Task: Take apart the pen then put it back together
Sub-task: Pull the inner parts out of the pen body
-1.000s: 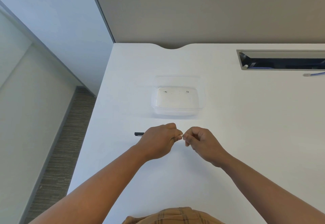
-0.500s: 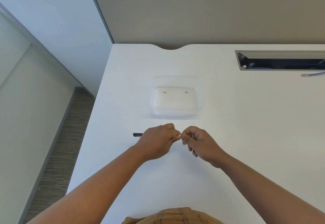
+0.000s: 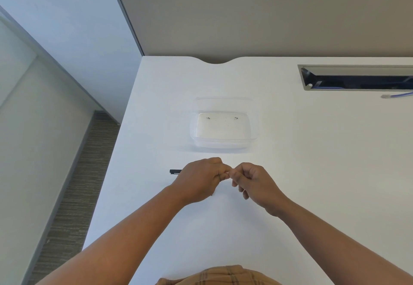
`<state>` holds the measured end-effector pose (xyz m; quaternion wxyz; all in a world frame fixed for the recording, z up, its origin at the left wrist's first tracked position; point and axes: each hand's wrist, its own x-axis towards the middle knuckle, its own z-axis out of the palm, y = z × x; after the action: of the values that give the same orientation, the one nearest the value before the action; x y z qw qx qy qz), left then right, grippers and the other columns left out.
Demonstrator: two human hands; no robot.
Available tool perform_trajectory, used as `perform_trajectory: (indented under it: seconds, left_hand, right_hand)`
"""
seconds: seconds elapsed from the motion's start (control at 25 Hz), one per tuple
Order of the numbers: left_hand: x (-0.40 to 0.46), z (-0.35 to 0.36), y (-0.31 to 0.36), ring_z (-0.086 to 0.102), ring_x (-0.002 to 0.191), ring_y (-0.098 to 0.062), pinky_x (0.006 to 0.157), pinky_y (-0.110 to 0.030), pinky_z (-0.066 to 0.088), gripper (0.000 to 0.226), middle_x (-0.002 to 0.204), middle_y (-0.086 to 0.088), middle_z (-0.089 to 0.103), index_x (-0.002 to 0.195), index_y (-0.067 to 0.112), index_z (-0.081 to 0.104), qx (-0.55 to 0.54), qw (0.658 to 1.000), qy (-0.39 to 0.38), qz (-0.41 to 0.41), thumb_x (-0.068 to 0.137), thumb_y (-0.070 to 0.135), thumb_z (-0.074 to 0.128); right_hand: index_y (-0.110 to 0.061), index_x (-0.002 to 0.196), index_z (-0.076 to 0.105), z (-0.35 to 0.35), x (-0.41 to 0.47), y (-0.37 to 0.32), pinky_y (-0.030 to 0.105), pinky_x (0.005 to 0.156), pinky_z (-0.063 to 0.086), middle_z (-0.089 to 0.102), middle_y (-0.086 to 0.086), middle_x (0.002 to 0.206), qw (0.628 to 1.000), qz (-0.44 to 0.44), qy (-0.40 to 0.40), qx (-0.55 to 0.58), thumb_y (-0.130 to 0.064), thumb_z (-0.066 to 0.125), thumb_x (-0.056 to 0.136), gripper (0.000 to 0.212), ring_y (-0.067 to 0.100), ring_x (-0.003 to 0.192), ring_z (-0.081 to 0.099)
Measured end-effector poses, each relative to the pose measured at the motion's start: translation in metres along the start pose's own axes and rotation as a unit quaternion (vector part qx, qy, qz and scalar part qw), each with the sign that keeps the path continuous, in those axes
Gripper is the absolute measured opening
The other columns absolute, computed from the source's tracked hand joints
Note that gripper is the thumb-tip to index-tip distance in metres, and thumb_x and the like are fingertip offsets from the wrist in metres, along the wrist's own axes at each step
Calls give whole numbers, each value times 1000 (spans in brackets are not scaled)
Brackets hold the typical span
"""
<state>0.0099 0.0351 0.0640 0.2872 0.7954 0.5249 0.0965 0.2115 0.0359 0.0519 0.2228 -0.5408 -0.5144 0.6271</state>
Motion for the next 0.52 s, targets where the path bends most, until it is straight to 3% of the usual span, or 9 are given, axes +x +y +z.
perform_trajectory:
  seconds: [0.08, 0.16, 0.32, 0.4, 0.52]
  left_hand:
    - [-1, 1, -1, 55, 83, -9, 67, -29, 43, 24, 92, 12, 61, 117, 28, 68, -5, 1000, 11, 5, 103, 35, 49]
    - [-2, 4, -2, 50, 80, -6, 68, -30, 44, 22, 89, 13, 61, 114, 25, 69, -19, 1000, 11, 7, 102, 33, 52]
    - [-2, 3, 0, 52, 76, -12, 68, -37, 50, 29, 81, 7, 65, 103, 23, 71, -55, 998, -7, -17, 101, 39, 47]
    - [0, -1, -2, 56, 80, -17, 70, -42, 52, 37, 83, 3, 67, 98, 21, 69, -45, 998, -23, -34, 99, 45, 41]
    - [-1, -5, -4, 58, 83, -16, 71, -43, 53, 40, 85, 4, 67, 100, 24, 68, -35, 998, -29, -44, 97, 48, 37]
  right_hand:
    - [-14, 76, 68, -3, 0, -5, 24, 49, 42, 65, 2, 67, 996, 75, -48, 32, -48, 54, 101, 45, 14, 55, 51]
    - [-17, 71, 66, -5, 0, -7, 23, 49, 36, 62, 2, 63, 991, 106, -75, 23, -48, 51, 103, 47, 15, 51, 45]
    - [-23, 67, 62, -6, 0, -2, 23, 55, 35, 57, -9, 60, 997, 8, -33, -64, -37, 52, 104, 41, 9, 55, 43]
    - [-24, 73, 64, -10, -1, 2, 21, 58, 38, 58, -11, 65, 994, -43, -11, -102, -28, 53, 104, 32, 7, 60, 47]
    - [-27, 84, 68, -11, -1, 4, 18, 62, 41, 65, -3, 77, 993, -70, -11, -94, -23, 57, 101, 20, 8, 68, 50]
